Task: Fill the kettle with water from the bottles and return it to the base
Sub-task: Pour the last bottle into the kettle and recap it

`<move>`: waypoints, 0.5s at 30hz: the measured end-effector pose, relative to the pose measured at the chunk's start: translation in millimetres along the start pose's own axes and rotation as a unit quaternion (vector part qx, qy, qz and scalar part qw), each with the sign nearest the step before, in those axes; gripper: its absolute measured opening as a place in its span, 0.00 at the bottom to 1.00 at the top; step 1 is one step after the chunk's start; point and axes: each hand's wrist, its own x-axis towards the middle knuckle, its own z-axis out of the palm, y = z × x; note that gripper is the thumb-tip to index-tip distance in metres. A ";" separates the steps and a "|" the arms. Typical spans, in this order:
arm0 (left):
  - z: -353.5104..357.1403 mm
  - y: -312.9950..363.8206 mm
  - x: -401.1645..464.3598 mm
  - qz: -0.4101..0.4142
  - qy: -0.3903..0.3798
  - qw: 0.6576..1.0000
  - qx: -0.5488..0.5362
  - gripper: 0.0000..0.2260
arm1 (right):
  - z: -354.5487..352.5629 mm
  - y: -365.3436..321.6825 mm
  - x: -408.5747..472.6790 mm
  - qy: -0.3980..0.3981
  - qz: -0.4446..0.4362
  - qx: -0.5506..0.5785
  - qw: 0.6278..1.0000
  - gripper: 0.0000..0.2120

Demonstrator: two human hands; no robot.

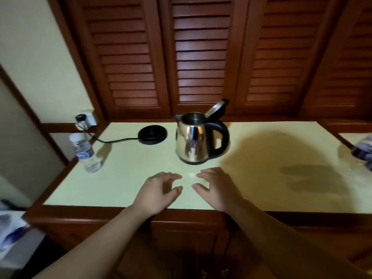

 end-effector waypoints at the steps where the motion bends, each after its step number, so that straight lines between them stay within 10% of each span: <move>1: -12.2 -12.0 -7.0 -0.009 0.006 1.000 0.011 0.16 | 8.8 -14.5 5.8 -0.004 -0.003 -0.002 1.000 0.24; 9: -80.8 -80.5 -34.5 -0.125 0.146 0.981 -0.034 0.05 | 54.6 -62.1 29.1 -0.077 0.024 -0.088 0.993 0.31; 15: -115.3 -118.7 -17.3 -0.228 0.286 0.924 -0.114 0.17 | 52.7 -58.1 28.6 -0.076 0.043 -0.063 0.994 0.32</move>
